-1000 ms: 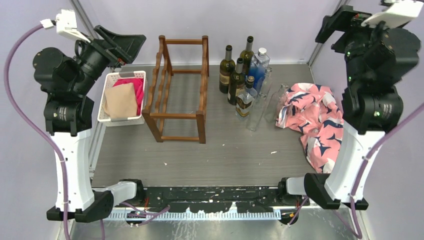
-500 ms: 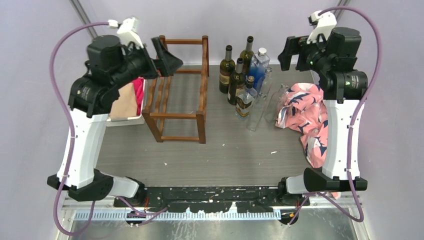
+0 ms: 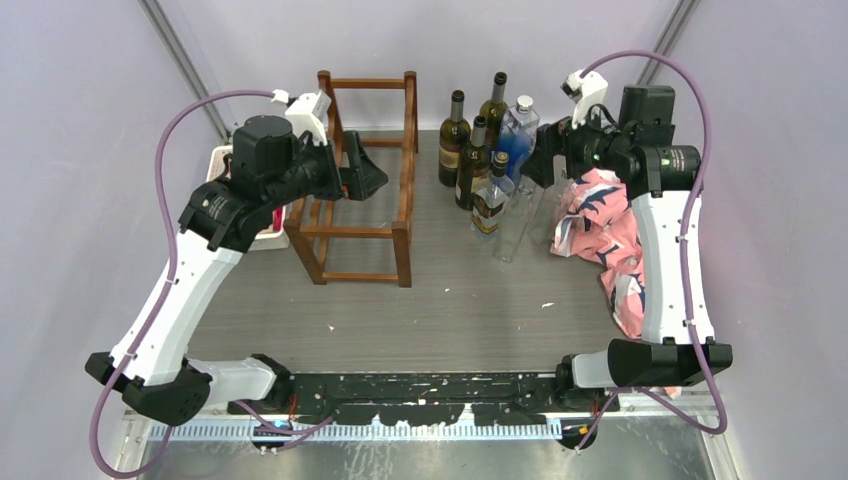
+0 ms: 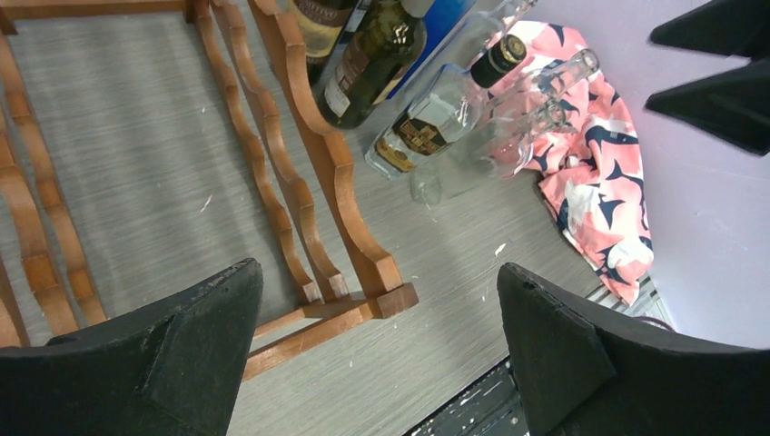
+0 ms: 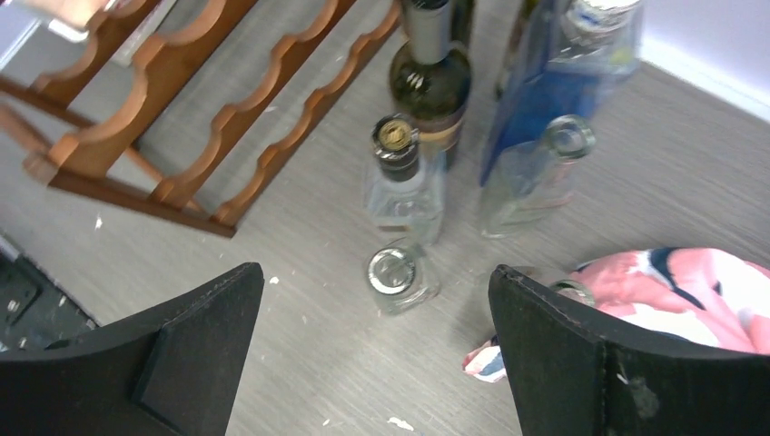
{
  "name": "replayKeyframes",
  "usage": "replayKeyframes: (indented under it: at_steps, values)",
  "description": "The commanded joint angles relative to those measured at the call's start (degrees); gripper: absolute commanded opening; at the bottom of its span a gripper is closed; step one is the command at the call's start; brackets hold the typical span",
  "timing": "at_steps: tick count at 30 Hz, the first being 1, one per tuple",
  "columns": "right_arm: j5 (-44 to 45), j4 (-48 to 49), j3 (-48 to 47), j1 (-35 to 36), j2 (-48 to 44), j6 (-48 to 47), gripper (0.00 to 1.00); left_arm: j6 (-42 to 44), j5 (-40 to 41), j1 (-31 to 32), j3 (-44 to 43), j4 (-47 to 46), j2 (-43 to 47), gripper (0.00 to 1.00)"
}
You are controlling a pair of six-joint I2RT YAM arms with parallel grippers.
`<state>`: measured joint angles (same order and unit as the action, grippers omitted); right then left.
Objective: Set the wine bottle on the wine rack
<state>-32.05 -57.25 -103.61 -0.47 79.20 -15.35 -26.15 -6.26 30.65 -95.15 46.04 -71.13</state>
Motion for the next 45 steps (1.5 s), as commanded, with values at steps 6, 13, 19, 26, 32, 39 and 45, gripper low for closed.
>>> replayKeyframes:
  at_steps: [6, 13, 19, 26, 32, 39, 45]
  values:
    - [-13.02, 7.86, 10.17, 0.43, -3.99, -4.66, 1.00, -4.00, 1.81, 0.28, 1.70, -11.47, -2.01, 0.95]
    - [-7.12, 14.54, 13.03, 0.47, -6.06, -1.25, 1.00, -6.34, 15.12, 0.33, -10.41, -2.06, -17.11, 0.76]
    - [0.82, 16.47, 12.36, 0.47, -6.13, 2.81, 1.00, -7.42, 18.81, 0.61, -18.82, 4.50, -25.91, 0.71]
    - [0.75, 18.85, 14.44, 0.47, -5.92, 5.49, 1.00, -6.70, 24.53, 1.88, -32.44, 13.58, -36.66, 0.80]
    - [0.85, 19.96, 14.67, 0.47, -5.57, 6.25, 1.00, -4.09, 24.78, 3.63, -40.15, 16.82, -43.33, 0.72]
    - [1.11, 20.47, 14.75, 0.47, -5.14, 6.26, 1.00, -2.48, 24.79, 4.30, -43.28, 18.25, -47.63, 0.47]
    - [1.07, 20.99, 14.72, 0.47, -4.87, 6.30, 1.00, -0.68, 23.12, 4.94, -45.34, 20.20, -49.62, 0.29]
